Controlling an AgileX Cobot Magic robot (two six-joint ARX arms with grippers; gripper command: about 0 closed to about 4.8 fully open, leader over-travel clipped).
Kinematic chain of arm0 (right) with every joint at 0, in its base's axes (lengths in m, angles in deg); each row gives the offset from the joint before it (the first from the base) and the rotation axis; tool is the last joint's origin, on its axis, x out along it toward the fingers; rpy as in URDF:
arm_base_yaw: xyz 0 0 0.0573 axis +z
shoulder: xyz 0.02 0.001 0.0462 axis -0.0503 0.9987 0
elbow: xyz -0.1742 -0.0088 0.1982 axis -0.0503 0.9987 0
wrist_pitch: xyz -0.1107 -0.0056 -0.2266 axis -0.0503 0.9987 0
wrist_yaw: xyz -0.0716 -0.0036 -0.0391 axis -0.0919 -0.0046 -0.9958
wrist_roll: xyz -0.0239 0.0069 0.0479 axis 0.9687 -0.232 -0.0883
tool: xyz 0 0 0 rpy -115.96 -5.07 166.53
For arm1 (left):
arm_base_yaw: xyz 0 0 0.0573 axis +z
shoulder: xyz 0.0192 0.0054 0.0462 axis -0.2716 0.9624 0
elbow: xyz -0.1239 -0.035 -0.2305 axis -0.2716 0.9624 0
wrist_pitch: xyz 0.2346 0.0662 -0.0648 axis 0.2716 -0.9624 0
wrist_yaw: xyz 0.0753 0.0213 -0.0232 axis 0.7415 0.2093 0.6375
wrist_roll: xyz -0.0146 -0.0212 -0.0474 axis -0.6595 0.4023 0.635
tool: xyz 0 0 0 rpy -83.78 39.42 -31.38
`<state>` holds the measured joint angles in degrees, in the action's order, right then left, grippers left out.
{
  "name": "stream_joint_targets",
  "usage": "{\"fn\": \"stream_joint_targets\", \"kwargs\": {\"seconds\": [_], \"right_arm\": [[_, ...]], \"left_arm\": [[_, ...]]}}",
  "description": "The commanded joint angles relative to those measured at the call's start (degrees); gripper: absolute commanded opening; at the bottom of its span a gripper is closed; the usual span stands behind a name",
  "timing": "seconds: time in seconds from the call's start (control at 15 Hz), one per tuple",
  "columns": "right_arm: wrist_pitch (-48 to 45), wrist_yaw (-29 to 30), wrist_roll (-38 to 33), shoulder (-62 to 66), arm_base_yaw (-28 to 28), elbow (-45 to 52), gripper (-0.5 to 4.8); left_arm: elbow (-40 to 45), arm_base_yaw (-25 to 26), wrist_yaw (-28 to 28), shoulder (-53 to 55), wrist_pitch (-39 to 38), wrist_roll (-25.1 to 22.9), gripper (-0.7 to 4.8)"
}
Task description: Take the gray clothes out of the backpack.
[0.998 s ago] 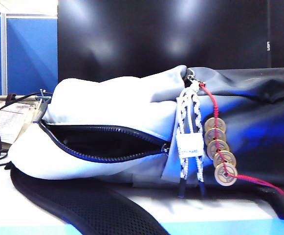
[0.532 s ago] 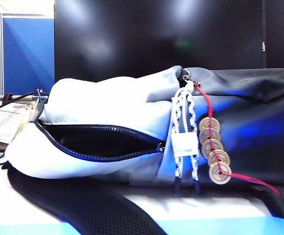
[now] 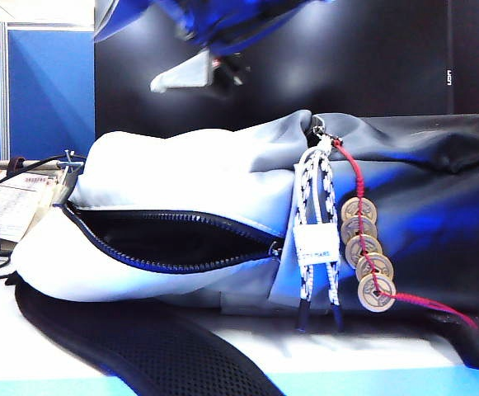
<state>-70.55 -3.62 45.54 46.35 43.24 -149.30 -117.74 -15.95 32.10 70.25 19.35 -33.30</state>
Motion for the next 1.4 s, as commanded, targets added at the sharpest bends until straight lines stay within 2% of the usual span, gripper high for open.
{"fn": "stream_joint_targets", "kwargs": {"seconds": [0.07,0.2,0.27,0.47,0.53,0.6,0.67,0.8,1.0,1.26,1.33,1.4], "right_arm": [[-0.5,-12.1,6.7,1.8,4.4,-0.5,4.79],[0.8,-22.3,7.7,3.4,6.6,-0.5,4.79],[1.4,-24.9,8.6,4.2,7.3,-0.5,4.79],[2.1,-25.6,8.1,9.4,7.5,-0.8,4.79],[2.6,-25.9,8.0,11.0,7.6,-1.5,4.44],[3.3,-26.6,8.0,12.0,7.5,-2.3,1.54],[3.3,-27.4,8.3,12.0,7.4,-2.6,0.05],[3.4,-31.4,8.3,11.8,6.8,-3.9,-0.08],[4.6,-30.7,6.2,6.3,4.0,-5.6,-0.08],[8.3,-28.2,5.0,-10.3,-2.7,-5.6,-0.08],[10.2,-27.1,5.0,-13.3,-4.2,-5.6,-0.08],[12.4,-26.1,5.0,-15.3,-5.4,-5.5,-0.08]], "left_arm": [[-0.1,0.0,0.0,0.1,-0.3,-0.5,-0.04],[-0.1,0.0,0.0,0.1,-0.4,-1.1,-0.04],[-0.1,0.0,0.0,0.1,-0.4,-1.1,-0.04],[-0.1,0.0,0.0,0.1,-0.4,-1.1,-0.04],[-0.1,0.0,0.0,0.1,-0.4,-1.1,-0.04],[-0.1,0.0,0.0,0.2,-0.4,-1.1,-0.04],[-0.1,0.0,0.0,0.2,-0.4,-1.1,-0.04],[-0.1,0.0,0.0,0.2,-0.6,-1.1,-0.04],[1.0,0.0,0.0,0.2,-0.9,-1.2,-0.04],[9.9,0.0,-11.6,0.3,2.2,-0.5,-0.03],[12.9,0.0,-15.0,0.5,7.5,-0.3,0.07],[15.6,-0.1,-18.2,1.4,13.8,0.9,0.41]]}}
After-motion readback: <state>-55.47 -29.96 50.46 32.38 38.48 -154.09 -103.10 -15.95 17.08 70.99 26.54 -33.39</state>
